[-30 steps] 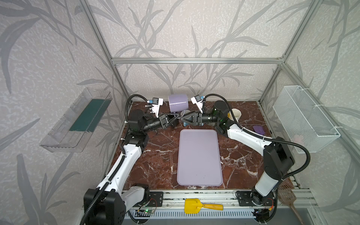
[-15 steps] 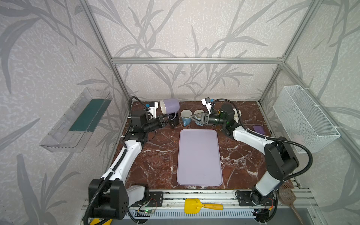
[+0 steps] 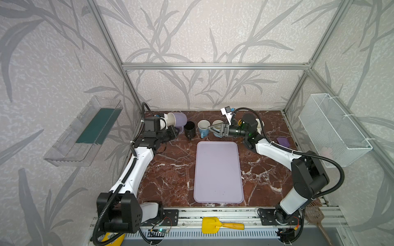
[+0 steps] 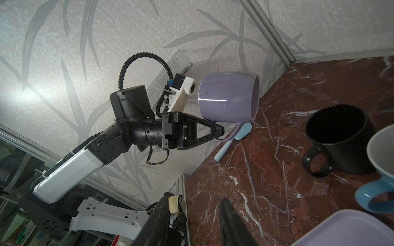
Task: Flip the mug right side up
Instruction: 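Carry the lavender mug with the left gripper toward the end of the mug row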
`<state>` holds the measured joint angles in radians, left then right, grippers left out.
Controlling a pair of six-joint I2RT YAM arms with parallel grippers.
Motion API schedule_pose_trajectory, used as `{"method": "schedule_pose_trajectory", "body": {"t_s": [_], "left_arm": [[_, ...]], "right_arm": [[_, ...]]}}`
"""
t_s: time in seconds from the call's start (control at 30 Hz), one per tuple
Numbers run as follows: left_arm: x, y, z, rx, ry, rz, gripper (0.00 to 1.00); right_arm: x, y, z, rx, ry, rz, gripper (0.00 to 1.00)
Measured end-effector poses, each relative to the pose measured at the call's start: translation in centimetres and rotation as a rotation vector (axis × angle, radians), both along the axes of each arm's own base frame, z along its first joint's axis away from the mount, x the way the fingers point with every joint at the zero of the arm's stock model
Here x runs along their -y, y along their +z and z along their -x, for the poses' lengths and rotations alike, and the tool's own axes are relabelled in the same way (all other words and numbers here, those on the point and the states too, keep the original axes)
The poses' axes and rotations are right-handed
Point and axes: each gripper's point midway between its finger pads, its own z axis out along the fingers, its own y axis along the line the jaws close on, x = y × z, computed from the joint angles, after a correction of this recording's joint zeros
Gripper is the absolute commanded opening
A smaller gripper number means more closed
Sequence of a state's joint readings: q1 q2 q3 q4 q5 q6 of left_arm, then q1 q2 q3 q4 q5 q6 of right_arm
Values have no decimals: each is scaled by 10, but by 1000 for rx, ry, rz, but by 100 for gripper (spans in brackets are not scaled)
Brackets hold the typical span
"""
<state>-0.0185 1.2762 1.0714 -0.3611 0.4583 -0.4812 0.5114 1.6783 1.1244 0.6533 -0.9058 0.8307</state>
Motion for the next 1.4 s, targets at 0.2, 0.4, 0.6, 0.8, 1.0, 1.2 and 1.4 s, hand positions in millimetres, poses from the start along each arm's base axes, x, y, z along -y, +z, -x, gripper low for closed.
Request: {"method": "schedule_pose_trajectory", "body": {"t_s": [0.2, 0.4, 0.6, 0.8, 1.0, 1.2, 1.4], "left_arm": [[-24, -15, -1, -114, 73, -144, 0], [-38, -31, 1, -234, 73, -258, 0], [-49, -44, 4, -318, 73, -337, 0], [-60, -52, 3, -383, 82, -411, 0], [-65, -59, -3, -417, 80, -464, 0], [-65, -69, -12, -450, 52, -480, 0], [-63, -80, -26, -487, 15, -501, 0]], "right_arm": [[0, 0, 0, 0, 1, 0, 40], [0, 0, 0, 0, 1, 0, 40], [0, 0, 1, -1, 3, 0, 40], [0, -2, 1, -6, 3, 6, 40], [0, -6, 1, -15, 4, 20, 40], [1, -7, 3, -9, 4, 34, 40], [5, -6, 4, -2, -1, 47, 40]]}}
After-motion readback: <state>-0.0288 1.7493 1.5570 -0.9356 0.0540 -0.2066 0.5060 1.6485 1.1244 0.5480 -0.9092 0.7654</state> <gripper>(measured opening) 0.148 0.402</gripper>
